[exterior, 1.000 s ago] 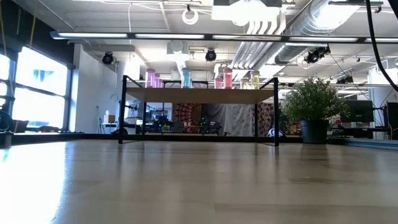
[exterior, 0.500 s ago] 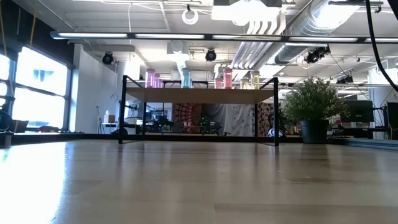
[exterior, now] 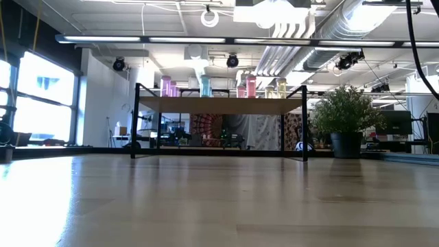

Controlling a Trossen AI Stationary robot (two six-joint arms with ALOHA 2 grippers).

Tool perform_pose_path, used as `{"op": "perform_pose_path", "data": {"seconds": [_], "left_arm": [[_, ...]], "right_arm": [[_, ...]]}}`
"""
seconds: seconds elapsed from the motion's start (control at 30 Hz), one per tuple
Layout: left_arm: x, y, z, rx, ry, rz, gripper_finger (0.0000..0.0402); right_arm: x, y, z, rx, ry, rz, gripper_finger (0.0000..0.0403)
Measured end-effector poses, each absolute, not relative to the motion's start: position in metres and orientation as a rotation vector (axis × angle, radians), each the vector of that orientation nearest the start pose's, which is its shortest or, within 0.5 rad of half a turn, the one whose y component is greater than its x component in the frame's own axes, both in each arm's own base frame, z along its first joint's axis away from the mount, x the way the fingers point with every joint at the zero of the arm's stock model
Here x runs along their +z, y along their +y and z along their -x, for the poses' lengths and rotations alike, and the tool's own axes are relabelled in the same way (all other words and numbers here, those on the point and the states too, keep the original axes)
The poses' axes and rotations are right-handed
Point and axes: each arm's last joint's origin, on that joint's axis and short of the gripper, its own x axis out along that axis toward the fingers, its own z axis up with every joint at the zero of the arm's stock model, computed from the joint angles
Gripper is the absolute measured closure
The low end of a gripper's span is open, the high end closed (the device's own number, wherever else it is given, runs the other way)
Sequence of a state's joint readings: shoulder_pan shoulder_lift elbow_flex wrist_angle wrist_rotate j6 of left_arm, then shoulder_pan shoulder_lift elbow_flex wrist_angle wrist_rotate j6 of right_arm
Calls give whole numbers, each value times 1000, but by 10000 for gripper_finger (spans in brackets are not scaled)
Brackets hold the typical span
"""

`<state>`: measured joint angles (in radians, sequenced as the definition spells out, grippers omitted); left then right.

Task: Pick and place medicine bottles onto shelf by color
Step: Put the yellow pill bottle on the shelf aligned with the other yellow pill bottles

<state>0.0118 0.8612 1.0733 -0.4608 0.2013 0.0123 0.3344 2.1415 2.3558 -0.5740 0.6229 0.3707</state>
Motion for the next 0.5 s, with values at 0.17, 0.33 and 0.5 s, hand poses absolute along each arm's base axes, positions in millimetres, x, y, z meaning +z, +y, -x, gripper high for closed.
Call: {"op": "perform_pose_path", "data": {"seconds": [0.17,0.33,0.5], "left_arm": [[384,-1,-172,-119,302,0,307],[378,-1,-182,-112,344,11,307],[372,0,-197,-103,361,20,307]], "right_arm": [[422,133,-433,-330,300,-215,211],[441,125,-418,-300,304,-119,210],[454,114,-404,-248,333,-50,210]]}}
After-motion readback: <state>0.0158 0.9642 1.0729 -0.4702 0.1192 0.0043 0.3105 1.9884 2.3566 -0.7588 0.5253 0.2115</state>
